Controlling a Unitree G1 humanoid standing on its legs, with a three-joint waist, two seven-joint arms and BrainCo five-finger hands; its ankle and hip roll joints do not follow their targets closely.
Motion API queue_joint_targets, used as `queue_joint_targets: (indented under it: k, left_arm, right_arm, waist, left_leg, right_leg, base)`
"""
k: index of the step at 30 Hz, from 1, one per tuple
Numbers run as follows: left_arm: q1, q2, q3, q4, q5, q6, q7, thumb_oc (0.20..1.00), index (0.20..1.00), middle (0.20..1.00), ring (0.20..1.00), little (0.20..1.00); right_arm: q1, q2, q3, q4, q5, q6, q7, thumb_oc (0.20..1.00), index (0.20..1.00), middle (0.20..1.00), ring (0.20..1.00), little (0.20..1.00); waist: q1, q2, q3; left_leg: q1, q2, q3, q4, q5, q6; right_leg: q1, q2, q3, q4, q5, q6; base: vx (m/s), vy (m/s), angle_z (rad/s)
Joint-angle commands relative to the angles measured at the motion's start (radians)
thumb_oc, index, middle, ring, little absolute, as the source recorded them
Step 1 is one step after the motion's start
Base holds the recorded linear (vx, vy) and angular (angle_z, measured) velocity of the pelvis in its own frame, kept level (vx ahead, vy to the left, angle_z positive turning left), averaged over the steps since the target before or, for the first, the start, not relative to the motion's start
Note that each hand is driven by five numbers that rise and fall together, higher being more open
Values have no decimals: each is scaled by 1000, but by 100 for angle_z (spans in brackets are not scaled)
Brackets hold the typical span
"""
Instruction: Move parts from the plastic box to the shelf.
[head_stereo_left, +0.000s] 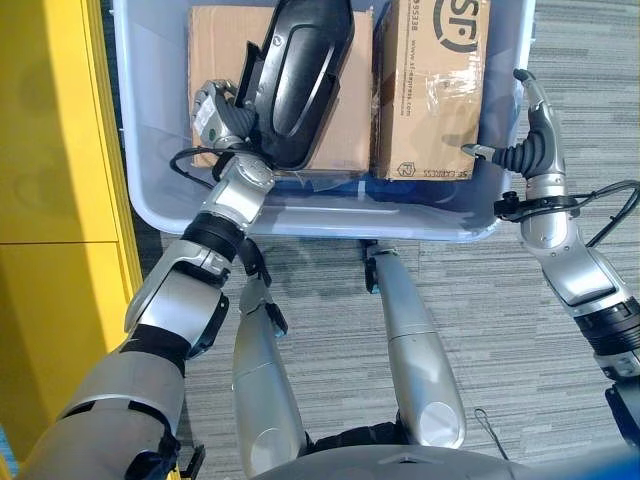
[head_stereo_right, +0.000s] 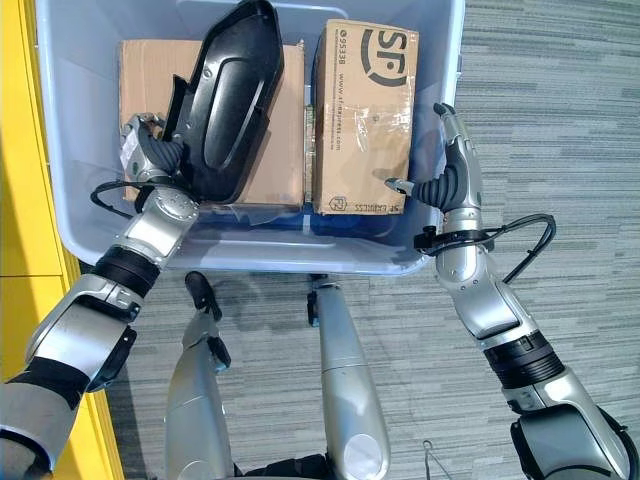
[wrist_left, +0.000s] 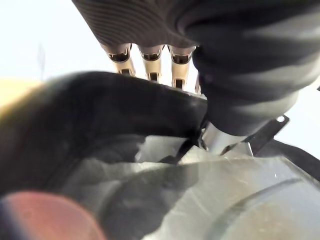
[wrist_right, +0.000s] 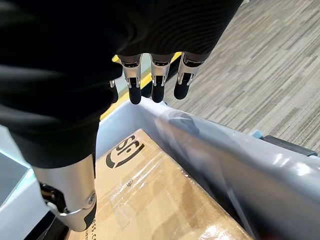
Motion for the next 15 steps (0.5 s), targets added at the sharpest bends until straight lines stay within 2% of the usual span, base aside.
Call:
queue_joint_targets:
  k: [1, 5, 9, 12, 15]
  left_arm:
    - [164, -158, -1, 159, -160, 9, -161, 200, 200, 200, 200, 200]
    - [199, -192, 26, 142, -243, -25, -111, 200, 200, 200, 200, 200]
    - [229, -221, 45, 123, -243, -36, -101, 200, 200, 200, 200, 200]
    - [241, -227, 43, 105, -226, -67, -89, 200, 200, 200, 200, 200]
    - [245, -220, 45, 12, -178, -190, -30, 200, 200, 200, 200, 200]
  right_arm:
    - [-26, 13, -40, -27, 14, -21, -50, 1000, 1000, 1000, 1000, 1000]
    - [-24, 22, -38, -42, 9, -5, -65, 1000, 1000, 1000, 1000, 1000]
    - [-18, 33, -42, -51, 14, 7, -72, 1000, 1000, 1000, 1000, 1000]
    - [-10, 34, -43, -53, 18, -1, -77, 1000, 1000, 1000, 1000, 1000]
    - [30, 48, -50, -59, 4, -39, -78, 1000, 1000, 1000, 1000, 1000]
  waist:
    - [-69, -38, -2]
    - [-60, -38, -2]
    - [-54, -41, -2]
    - [-53, -41, -2]
    - [-54, -34, -2]
  left_leg:
    - [-68, -19, 30, 131, -90, 17]
    - [-75, -21, 28, 130, -88, 18]
    - [-79, -23, 24, 129, -88, 19]
    - [-80, -22, 23, 133, -90, 21]
    - [-53, -23, 23, 135, -99, 25]
  right_leg:
    - [80, 57, -48, -95, 26, -21]
    - [76, 57, -54, -98, 27, -20]
    - [78, 58, -59, -102, 29, -18]
    - [77, 59, -60, -99, 28, -19]
    - [99, 60, -53, -94, 19, -21]
  base:
    - [0, 0, 0]
    - [-3, -8, 0]
    - [-11, -28, 0]
    - [0, 0, 0]
    - [-12, 53, 2]
